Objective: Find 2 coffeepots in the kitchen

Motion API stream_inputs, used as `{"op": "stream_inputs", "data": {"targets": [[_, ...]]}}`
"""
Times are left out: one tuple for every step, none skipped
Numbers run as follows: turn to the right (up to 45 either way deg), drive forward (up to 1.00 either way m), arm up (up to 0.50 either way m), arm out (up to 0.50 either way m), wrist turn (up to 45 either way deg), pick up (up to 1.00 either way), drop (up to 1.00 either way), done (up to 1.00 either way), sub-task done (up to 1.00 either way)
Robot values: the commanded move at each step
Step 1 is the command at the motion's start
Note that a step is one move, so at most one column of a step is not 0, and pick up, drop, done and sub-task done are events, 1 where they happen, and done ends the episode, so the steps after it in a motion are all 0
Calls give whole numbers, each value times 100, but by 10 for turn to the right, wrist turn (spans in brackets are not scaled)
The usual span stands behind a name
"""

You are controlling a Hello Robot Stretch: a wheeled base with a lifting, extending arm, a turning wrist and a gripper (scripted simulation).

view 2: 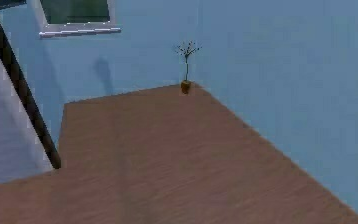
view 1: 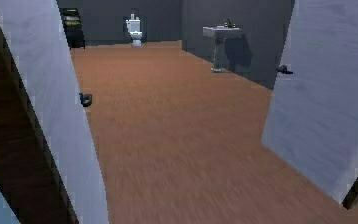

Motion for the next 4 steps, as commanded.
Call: {"op": "stream_inputs", "data": {"targets": [[0,100,0,0,0,0,0,0,0],[-30,0,0,0,0,0,0,0,0],[0,10,0,0,0,0,0,0,0],[-180,0,0,0,0,0,0,0,0]]}}
